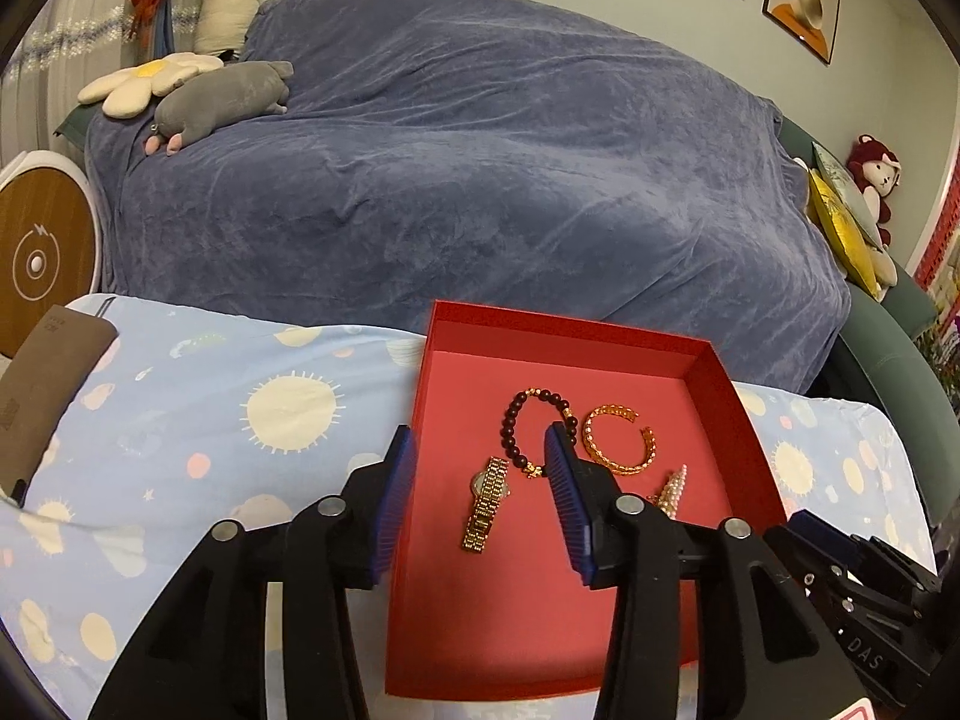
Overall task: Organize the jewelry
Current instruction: 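Move the left tool to the gold chain beside the rings and close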
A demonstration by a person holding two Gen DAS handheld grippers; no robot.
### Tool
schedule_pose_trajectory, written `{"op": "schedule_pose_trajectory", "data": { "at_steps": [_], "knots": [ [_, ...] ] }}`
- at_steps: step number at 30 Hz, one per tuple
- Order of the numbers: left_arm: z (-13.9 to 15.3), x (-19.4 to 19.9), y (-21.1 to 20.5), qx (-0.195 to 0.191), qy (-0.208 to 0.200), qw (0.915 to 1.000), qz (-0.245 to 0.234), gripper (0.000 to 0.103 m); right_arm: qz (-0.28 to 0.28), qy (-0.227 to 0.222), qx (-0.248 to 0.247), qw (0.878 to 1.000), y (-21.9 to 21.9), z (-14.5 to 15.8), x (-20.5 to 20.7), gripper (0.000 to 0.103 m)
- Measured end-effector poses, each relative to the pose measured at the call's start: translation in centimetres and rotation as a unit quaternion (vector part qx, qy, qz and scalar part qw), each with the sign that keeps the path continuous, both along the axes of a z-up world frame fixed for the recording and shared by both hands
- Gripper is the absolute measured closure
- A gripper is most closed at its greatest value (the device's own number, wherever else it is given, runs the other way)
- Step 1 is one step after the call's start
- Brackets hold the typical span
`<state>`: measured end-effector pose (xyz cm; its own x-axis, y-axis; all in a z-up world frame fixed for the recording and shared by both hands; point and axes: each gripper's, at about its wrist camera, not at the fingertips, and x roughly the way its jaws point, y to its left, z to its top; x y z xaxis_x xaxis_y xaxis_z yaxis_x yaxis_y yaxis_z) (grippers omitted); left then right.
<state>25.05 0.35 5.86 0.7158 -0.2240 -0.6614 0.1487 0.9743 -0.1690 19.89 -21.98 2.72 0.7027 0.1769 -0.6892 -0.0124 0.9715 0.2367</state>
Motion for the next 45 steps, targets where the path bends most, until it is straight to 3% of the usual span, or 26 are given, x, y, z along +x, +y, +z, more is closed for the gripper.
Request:
{"op": "schedule_pose_trajectory", "data": {
  "at_steps": [3, 8, 15, 19, 23, 40, 43, 45],
  "knots": [
    [1.3, -1.6, 0.4, -0.003, -0.005, 1.0000, -0.003, 0.047, 0.007, -0.005, -0.005, 1.000, 0.0, 1.1, -2.6, 0.066],
    [1.9, -5.8, 1.6, -0.008, 0.005, 0.9999, -0.005, 0.045, 0.019, 0.000, -0.015, 1.000, 0.5, 1.1, -7.5, 0.063],
    [-0.1, -11.9, 2.5, 0.035, 0.027, 0.9990, -0.009, 0.045, 0.034, 0.016, -0.002, 0.999, 2.1, 0.1, -13.0, 0.063],
    [-1.5, -14.5, 3.4, 0.028, 0.043, 0.9986, -0.007, 0.045, 0.046, 0.026, 0.002, 0.999, 3.3, -0.8, -14.8, 0.063],
    [-3.8, -15.9, 4.0, 0.019, 0.068, 0.9975, -0.007, 0.045, 0.065, 0.037, -0.007, 0.997, 4.5, -1.7, -14.9, 0.064],
    [-8.8, -15.8, -1.9, 0.078, 0.102, 0.9889, -0.074, 0.045, 0.057, 0.063, -0.010, 0.996, 3.8, -3.7, -13.7, 0.064],
    [-9.0, -15.5, -2.2, 0.090, 0.092, 0.9890, -0.073, 0.049, 0.059, 0.063, -0.010, 0.996, 3.9, -3.7, -13.7, 0.064],
    [-8.9, -15.7, -2.5, 0.092, 0.086, 0.9890, -0.077, 0.064, 0.059, 0.064, -0.011, 0.996, 3.9, -3.8, -13.6, 0.064]
  ]
}}
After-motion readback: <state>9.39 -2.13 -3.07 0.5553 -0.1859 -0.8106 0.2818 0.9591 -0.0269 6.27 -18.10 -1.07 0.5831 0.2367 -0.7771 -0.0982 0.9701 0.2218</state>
